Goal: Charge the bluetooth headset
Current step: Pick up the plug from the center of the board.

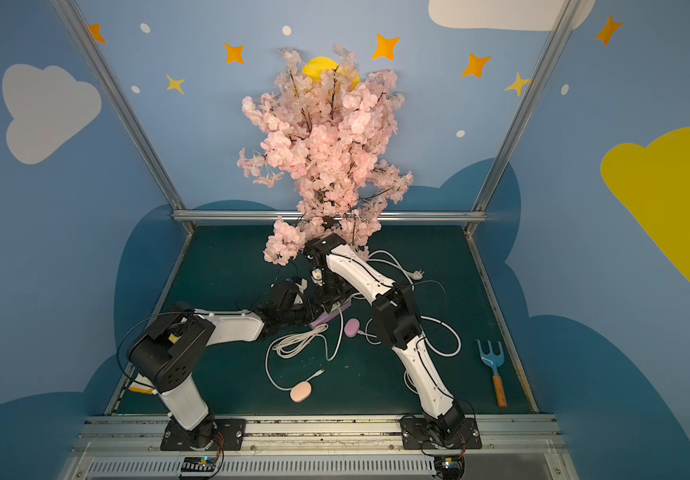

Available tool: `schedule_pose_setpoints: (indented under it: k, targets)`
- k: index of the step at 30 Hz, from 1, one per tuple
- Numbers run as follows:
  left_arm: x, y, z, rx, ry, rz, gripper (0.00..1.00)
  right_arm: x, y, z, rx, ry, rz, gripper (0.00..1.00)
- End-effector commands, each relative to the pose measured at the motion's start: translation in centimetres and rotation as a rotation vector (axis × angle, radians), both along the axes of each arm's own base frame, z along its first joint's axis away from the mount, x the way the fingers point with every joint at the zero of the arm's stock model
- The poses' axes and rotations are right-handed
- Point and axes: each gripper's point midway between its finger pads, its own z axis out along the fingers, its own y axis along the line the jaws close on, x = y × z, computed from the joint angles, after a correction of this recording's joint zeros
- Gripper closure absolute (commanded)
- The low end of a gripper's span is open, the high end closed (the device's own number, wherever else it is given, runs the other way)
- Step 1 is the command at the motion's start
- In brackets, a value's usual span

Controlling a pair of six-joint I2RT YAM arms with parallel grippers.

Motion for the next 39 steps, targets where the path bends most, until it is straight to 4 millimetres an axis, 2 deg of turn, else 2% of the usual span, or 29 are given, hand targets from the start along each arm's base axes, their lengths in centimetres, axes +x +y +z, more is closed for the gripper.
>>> schedule_pose_setpoints:
  k: [1,20,28,39]
  targets:
    - [-1.3,0.6,-2.3,0.047,0.062,-0.010,0.93,1.3,-1.8,-0.7,-0.059,-0.003,-0.022,1.00]
    - [-1.7,0.5,-3.6,0.049,0.094,-0.015,0.94,2.5,0.0,-1.2,-0.033,-0.054,-0.040,1.00]
    - [-2.1,0.5,-3.3,0.055,0.098,-0.023,0.96,3.1,0.6,-1.4,-0.033,-0.113,-0.045,1.00]
    - [-2.6,3.9,-1.0,0.192,0.027,0.032,0.96,3.1,1.3,-3.5,-0.034,-0.115,-0.045,1.00]
